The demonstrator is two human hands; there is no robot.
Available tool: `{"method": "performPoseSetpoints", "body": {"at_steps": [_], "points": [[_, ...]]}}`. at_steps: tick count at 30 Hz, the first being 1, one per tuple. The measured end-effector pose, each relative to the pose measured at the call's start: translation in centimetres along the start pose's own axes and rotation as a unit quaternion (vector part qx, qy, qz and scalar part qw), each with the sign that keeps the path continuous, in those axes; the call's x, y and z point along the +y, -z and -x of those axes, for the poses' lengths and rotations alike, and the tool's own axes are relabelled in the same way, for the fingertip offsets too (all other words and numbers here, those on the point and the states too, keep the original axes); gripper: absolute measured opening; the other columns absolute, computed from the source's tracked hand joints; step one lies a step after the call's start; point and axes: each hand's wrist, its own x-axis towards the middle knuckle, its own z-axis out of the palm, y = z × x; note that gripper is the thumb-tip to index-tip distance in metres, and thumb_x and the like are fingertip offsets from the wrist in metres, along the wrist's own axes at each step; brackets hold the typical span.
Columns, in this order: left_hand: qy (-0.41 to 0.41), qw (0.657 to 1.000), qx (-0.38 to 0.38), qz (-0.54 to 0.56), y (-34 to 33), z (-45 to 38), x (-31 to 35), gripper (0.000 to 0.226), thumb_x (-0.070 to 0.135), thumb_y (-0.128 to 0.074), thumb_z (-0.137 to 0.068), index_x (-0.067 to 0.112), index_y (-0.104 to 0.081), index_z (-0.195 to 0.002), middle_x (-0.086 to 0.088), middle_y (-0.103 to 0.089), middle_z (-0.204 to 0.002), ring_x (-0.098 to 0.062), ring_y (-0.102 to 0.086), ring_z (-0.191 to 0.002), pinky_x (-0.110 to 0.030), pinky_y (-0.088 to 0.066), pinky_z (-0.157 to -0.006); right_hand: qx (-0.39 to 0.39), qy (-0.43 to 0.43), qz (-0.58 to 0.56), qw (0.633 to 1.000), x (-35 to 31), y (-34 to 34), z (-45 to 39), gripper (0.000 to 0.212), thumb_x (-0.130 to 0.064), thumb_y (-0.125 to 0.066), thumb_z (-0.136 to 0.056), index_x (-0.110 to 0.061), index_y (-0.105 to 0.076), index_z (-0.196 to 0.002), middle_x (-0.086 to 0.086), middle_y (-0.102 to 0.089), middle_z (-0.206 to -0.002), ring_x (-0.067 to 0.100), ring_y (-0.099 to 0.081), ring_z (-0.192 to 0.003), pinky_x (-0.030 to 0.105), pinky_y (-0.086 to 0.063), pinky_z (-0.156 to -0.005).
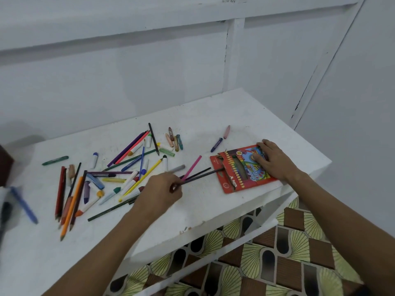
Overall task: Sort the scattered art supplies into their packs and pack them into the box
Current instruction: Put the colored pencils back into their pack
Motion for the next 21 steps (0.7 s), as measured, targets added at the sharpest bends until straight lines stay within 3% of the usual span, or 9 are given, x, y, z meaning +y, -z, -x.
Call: {"method": "performPoseSetpoints", "body": {"at_steps": [3, 7, 11, 16, 19, 21], "points": [[-0.063, 0.997, -0.044, -0.027, -1.4, -0.3, 0.7, 0.021, 0.015, -0.057, -0.09, 0.014, -0.07, -0.107, -0.001, -0.066, -0.099, -0.015, -0.062, -0.087, -0.027, -0.051, -0.08, -0.002, -0.001, -0.007, 1.0, -0.1, 0.1, 0.0, 0.065, -0.052, -0.038, -0.095, -0.015, -0.03, -0.147, 0.007, -0.022, -0.156, 0.022, -0.021, -0.143, 0.038, -0.021, -0.115], [-0.134, 0.985, -0.09, -0.066, -3.0, -2.4, 2.4, 0.026, 0.015, -0.047, -0.096, 0.011, -0.067, -0.112, -0.004, -0.063, -0.104, -0.017, -0.06, -0.091, -0.032, -0.051, -0.082, -0.004, 0.001, -0.015, 1.0, -0.1, 0.3, 0.1, 0.064, -0.051, -0.039, -0.095, -0.015, -0.031, -0.146, 0.008, -0.023, -0.155, 0.022, -0.022, -0.142, 0.038, -0.022, -0.114], [-0.153, 0.979, -0.1, -0.085, -4.1, -4.1, 3.5, 0.024, 0.013, -0.049, -0.097, 0.011, -0.064, -0.116, -0.005, -0.062, -0.107, -0.019, -0.059, -0.094, -0.033, -0.052, -0.082, -0.004, 0.003, -0.013, 1.0, 0.0, 0.3, 0.1, 0.064, -0.052, -0.039, -0.094, -0.015, -0.031, -0.146, 0.008, -0.024, -0.155, 0.023, -0.023, -0.142, 0.038, -0.022, -0.114], [-0.082, 0.993, -0.047, -0.069, -4.4, -3.1, 3.4, 0.042, 0.029, -0.052, -0.093, 0.016, -0.05, -0.133, -0.004, -0.055, -0.12, -0.017, -0.055, -0.103, -0.03, -0.051, -0.084, 0.001, 0.002, -0.011, 1.0, 0.1, 0.1, 0.0, 0.066, -0.054, -0.038, -0.093, -0.015, -0.032, -0.146, 0.008, -0.025, -0.155, 0.023, -0.022, -0.142, 0.039, -0.022, -0.115], [-0.001, 0.994, -0.041, -0.106, -4.4, -1.8, 2.6, 0.039, 0.036, -0.051, -0.091, 0.015, -0.052, -0.124, -0.004, -0.056, -0.111, -0.018, -0.055, -0.097, -0.029, -0.052, -0.077, 0.0, 0.001, -0.01, 1.0, 0.1, 0.0, 0.0, 0.067, -0.056, -0.037, -0.093, -0.015, -0.032, -0.146, 0.008, -0.024, -0.155, 0.023, -0.021, -0.143, 0.04, -0.022, -0.116], [0.016, 0.992, -0.051, -0.116, -4.4, -1.5, 2.1, 0.026, 0.027, -0.049, -0.092, 0.014, -0.057, -0.112, -0.003, -0.058, -0.105, -0.016, -0.056, -0.09, -0.027, -0.051, -0.073, 0.0, 0.0, -0.009, 1.0, 0.2, 0.0, 0.0, 0.067, -0.056, -0.037, -0.093, -0.016, -0.032, -0.146, 0.007, -0.024, -0.155, 0.022, -0.021, -0.143, 0.041, -0.022, -0.116]]}}
